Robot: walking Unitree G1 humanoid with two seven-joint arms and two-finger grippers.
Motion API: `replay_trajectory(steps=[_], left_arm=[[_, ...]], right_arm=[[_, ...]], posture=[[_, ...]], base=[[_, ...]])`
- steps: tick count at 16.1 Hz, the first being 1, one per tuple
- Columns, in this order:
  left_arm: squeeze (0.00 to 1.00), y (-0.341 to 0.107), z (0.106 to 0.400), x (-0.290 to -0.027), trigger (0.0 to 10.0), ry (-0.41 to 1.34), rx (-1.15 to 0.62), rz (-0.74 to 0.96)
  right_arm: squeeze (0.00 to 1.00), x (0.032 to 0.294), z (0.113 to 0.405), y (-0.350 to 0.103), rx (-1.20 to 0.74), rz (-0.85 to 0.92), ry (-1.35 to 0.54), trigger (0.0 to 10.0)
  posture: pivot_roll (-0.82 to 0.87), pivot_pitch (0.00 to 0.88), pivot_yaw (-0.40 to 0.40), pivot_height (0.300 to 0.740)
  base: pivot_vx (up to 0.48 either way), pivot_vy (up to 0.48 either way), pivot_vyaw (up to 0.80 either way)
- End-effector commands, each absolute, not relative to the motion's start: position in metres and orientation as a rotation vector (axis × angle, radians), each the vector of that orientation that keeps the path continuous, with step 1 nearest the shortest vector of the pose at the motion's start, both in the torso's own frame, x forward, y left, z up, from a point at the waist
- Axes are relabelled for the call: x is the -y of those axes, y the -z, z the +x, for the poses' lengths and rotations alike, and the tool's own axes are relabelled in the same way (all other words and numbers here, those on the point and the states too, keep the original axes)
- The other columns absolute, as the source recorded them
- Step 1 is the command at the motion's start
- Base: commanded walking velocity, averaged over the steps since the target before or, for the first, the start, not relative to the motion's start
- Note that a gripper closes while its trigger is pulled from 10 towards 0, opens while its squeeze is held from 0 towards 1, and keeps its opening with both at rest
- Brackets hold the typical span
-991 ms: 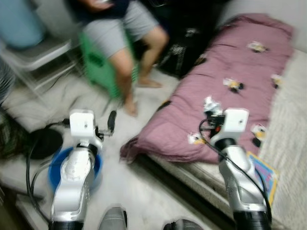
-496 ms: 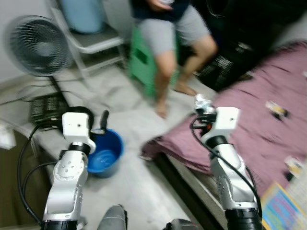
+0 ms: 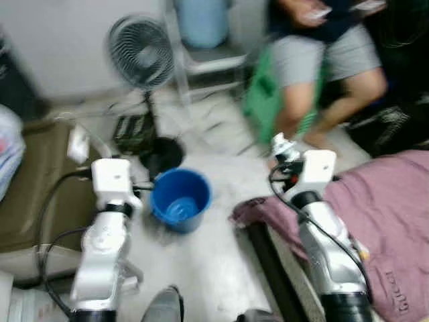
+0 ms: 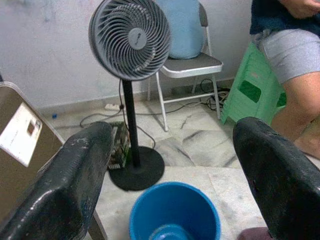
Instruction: Clean up the room
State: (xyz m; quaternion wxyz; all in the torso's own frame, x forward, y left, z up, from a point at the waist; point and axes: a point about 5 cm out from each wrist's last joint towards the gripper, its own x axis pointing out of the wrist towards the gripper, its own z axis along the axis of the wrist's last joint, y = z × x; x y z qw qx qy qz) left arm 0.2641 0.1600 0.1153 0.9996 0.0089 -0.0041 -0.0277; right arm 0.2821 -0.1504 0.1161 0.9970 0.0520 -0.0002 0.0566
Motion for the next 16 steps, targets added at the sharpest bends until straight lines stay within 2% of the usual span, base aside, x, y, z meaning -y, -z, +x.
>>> replay_trajectory(steps=[1, 12, 14, 16], left_arm=[[0.00, -0.1171, 0.2639, -0.1653, 10.0, 0.039, 0.015, 0.037], [0.00, -0.1179, 0.2637, -0.1633, 10.0, 0.064, 0.018, 0.015], [0.00, -0.1180, 0.2638, -0.1611, 10.0, 0.092, 0.014, -0.005], [0.00, -0.1190, 0.2623, -0.1577, 10.0, 0.125, 0.020, -0.033]], right_arm=[[0.00, 0.1476, 0.2835, -0.1181, 0.006, 0.115, -0.125, 10.0], [0.00, 0.1452, 0.2845, -0.1173, 0.000, 0.128, -0.141, 10.0], [0.00, 0.1455, 0.2848, -0.1173, 0.000, 0.128, -0.134, 10.0], [0.00, 0.1470, 0.2850, -0.1163, -0.006, 0.130, -0.122, 10.0]], posture=[[0.03, 0.078, -0.074, 0.740], [0.03, 0.093, -0.075, 0.740], [0.03, 0.092, -0.074, 0.740], [0.03, 0.092, -0.074, 0.740]], base=[[0.000, 0.000, 0.80], [0.000, 0.000, 0.80], [0.000, 0.000, 0.52], [0.000, 0.000, 0.00]])
